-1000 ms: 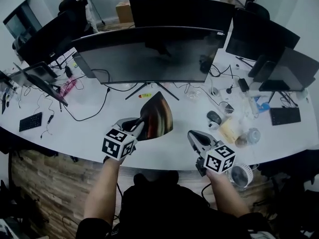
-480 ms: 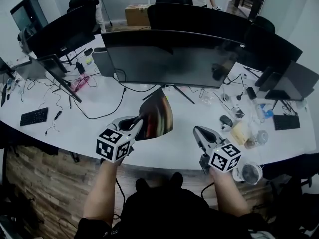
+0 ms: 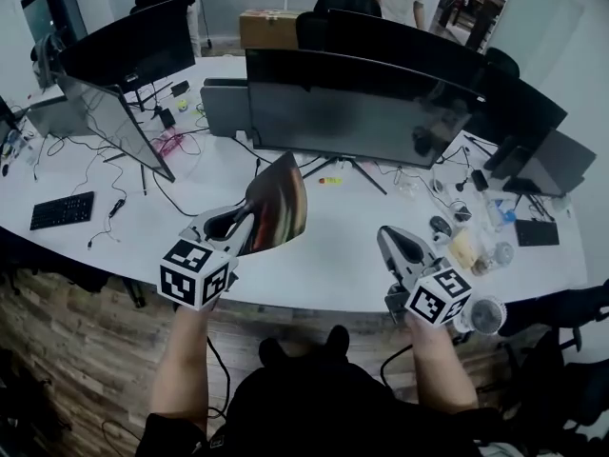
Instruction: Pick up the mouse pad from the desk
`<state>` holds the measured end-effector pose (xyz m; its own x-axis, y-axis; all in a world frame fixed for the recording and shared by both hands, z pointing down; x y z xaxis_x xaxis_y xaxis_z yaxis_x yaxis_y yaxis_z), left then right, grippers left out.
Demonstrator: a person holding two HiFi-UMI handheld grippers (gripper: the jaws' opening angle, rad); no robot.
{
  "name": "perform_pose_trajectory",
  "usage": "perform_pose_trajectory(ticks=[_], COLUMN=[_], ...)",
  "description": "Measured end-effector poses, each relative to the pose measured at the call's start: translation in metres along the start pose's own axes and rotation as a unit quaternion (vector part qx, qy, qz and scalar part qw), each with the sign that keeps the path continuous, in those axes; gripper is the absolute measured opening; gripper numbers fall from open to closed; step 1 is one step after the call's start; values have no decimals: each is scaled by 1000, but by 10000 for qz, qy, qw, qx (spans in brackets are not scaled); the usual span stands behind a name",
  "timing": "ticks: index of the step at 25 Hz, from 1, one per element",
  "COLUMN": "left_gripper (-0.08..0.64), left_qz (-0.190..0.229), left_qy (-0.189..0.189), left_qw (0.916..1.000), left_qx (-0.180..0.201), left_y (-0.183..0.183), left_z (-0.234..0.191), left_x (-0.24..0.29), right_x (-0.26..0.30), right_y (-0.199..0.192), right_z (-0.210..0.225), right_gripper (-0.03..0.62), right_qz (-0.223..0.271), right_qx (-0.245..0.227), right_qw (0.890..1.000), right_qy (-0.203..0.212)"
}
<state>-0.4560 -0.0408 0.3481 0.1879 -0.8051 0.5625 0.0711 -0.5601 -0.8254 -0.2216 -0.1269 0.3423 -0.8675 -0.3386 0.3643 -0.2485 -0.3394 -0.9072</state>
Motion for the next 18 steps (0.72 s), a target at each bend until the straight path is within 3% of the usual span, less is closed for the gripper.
perform_pose_trajectory(ticks=[9,18], left_gripper=[48,48], left_qz=[220,654], left_qy=[91,397], left_qw=[9996,9964], left_qx=[-133,-357], left_y=[-24,-21], left_z=[-33,-28], left_x=[-64,-81], right_x=[11,3], right_y=[12,29], right_z=[-59,-58], right_gripper=[5,5], right_qz=[141,355], right_qx=[-208,-411], right_qw=[9997,9985], right_qy=[-50,70])
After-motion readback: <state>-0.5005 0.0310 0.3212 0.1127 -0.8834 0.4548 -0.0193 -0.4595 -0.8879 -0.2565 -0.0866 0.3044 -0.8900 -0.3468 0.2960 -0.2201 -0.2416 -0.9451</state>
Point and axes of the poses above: the fingertips, and each gripper's own axes: x forward along the fingers, z to its right, y out of its top, the point moved 1 cm from there along -x, backward along the fingers, and after that the axes turned 14 degrees about -z, right-handed, at the moved point
